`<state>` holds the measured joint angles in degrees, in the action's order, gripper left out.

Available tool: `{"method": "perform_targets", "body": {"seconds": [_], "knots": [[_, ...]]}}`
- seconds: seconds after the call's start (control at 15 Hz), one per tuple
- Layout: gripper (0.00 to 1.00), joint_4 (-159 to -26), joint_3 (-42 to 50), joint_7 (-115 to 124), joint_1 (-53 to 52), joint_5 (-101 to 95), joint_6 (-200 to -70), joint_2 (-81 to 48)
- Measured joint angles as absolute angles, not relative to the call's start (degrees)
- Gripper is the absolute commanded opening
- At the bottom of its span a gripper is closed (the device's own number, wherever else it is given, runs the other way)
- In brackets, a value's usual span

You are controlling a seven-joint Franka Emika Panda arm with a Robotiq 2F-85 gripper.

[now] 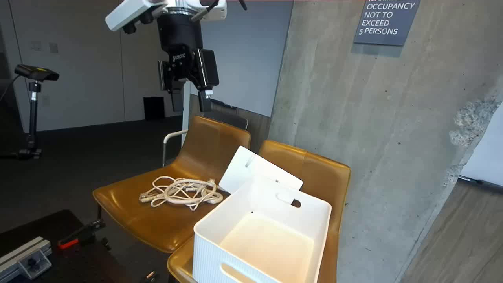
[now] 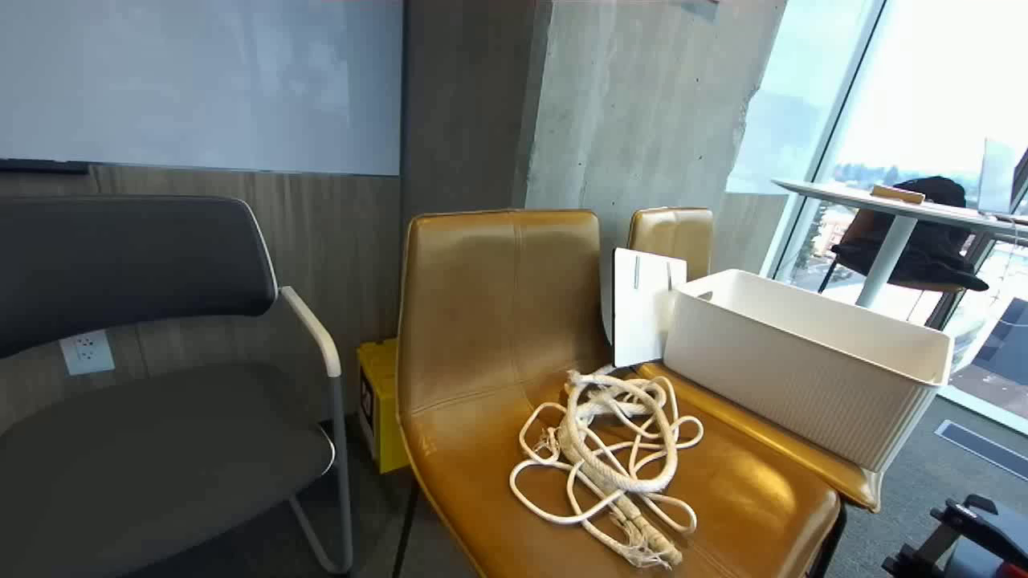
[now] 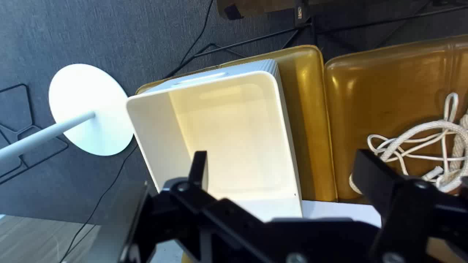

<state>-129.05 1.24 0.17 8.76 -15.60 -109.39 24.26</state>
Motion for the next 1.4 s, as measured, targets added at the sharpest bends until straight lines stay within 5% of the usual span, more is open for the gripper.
{"method": "perform_targets", "body": {"seconds": [0.8,1.4], "knots": [[1.0,-128.03,0.55,0.7,6.12,-13.22,-109.95,23.18],[1.0,-113.63,-9.77,14.15,-5.23,-8.1,-126.41,2.76]]}}
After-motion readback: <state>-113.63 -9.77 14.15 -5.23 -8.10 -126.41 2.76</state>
